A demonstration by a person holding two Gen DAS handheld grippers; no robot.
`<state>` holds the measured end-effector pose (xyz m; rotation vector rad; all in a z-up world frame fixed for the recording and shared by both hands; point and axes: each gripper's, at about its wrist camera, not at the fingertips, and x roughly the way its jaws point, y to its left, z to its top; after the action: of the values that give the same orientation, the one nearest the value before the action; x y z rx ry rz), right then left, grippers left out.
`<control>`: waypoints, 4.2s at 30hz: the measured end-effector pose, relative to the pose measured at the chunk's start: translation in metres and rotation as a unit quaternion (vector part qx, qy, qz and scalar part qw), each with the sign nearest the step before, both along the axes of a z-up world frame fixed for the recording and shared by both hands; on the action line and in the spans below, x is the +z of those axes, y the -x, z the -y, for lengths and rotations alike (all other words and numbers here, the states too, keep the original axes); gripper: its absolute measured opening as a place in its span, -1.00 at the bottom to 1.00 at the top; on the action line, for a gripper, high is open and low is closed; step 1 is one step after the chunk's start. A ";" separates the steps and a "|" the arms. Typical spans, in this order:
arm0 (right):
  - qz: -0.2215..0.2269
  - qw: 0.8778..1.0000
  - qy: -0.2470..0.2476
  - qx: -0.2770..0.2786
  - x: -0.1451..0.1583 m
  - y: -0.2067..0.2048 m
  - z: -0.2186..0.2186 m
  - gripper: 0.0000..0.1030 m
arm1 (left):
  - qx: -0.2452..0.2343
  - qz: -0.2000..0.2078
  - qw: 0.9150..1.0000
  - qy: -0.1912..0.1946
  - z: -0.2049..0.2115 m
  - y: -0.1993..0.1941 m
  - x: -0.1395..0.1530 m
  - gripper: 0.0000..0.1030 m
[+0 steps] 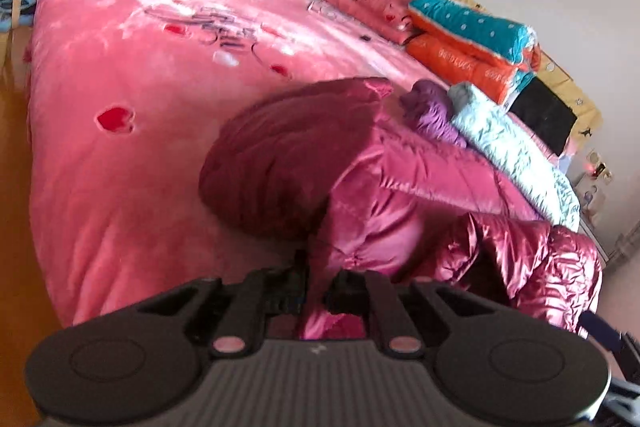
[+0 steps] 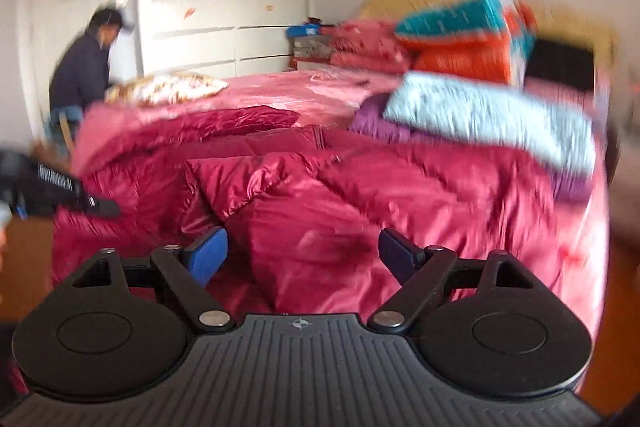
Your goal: Fold large clothes
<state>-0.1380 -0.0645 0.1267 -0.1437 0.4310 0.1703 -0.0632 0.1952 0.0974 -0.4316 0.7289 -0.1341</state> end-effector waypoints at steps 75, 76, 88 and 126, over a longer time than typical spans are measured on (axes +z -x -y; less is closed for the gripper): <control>-0.027 0.972 -0.192 -0.136 0.070 -0.062 0.175 1.00 | -0.050 0.137 0.984 -0.104 0.092 -0.039 0.096 0.45; -0.030 0.974 -0.183 -0.128 0.068 -0.076 0.172 1.00 | -0.064 0.141 0.983 -0.103 0.101 -0.051 0.094 0.46; -0.085 0.992 -0.081 -0.053 0.020 -0.253 0.143 1.00 | -0.157 0.089 0.972 -0.152 0.154 -0.164 0.018 0.51; -0.096 0.993 -0.059 -0.039 -0.019 -0.277 0.097 -0.73 | -0.080 -0.020 0.986 -0.142 0.046 -0.166 -0.007 0.58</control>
<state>0.1393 -0.1616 0.1077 0.0059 0.6161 0.1318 0.1028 0.1493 0.0901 -0.1031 0.8086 -0.1707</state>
